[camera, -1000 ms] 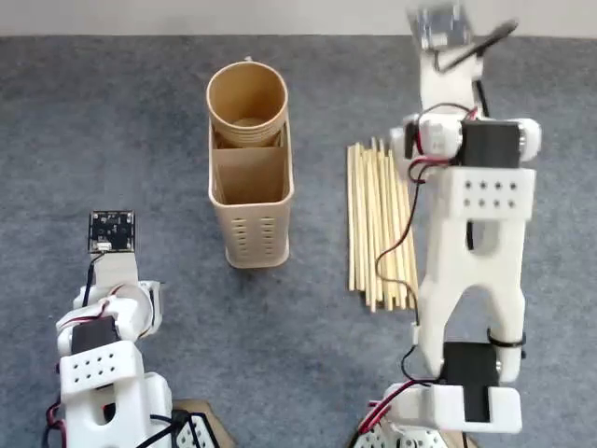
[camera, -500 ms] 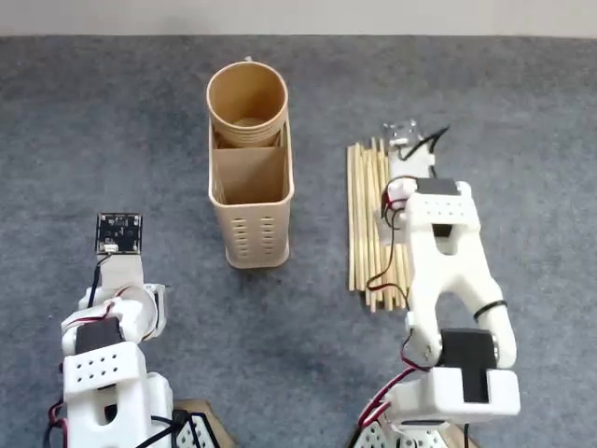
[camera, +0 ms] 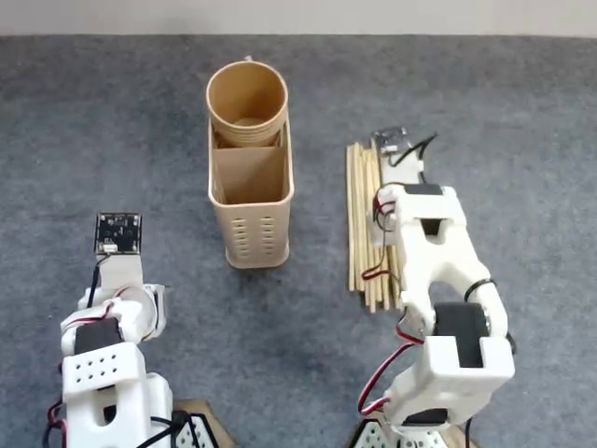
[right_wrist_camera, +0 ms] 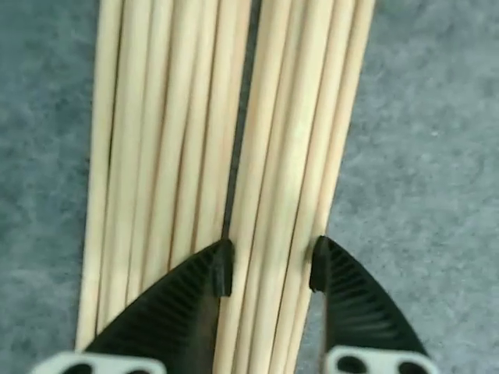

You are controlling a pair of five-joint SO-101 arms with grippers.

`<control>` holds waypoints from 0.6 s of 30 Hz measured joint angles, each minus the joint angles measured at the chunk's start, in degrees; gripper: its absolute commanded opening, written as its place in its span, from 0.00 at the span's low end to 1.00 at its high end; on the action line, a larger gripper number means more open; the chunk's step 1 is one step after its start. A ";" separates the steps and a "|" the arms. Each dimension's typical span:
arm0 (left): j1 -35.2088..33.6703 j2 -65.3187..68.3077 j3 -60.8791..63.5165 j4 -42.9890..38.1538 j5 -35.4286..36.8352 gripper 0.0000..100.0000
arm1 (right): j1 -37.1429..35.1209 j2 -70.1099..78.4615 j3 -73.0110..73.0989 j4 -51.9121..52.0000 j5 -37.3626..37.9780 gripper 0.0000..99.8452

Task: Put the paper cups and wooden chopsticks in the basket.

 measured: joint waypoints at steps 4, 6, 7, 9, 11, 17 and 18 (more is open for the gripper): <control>1.49 0.00 0.35 0.00 0.00 0.26 | 0.00 0.00 0.00 0.00 -0.26 0.11; 1.58 0.00 0.35 0.00 0.00 0.26 | 0.09 0.00 -0.18 0.00 -0.26 0.11; 1.67 0.00 0.35 0.00 0.00 0.26 | 0.18 -0.09 -0.26 0.00 -0.26 0.11; 1.93 0.00 0.35 0.00 0.00 0.26 | 0.26 -1.05 -0.35 0.62 -0.26 0.11; 1.93 0.00 0.35 0.00 0.00 0.26 | 0.26 -2.55 -0.35 2.02 -0.26 0.11; 2.02 0.00 0.35 0.00 0.00 0.26 | 0.09 -4.84 -0.35 2.90 0.97 0.11; 2.02 0.00 0.35 0.00 0.00 0.26 | 0.09 -4.48 -0.35 2.90 1.32 0.11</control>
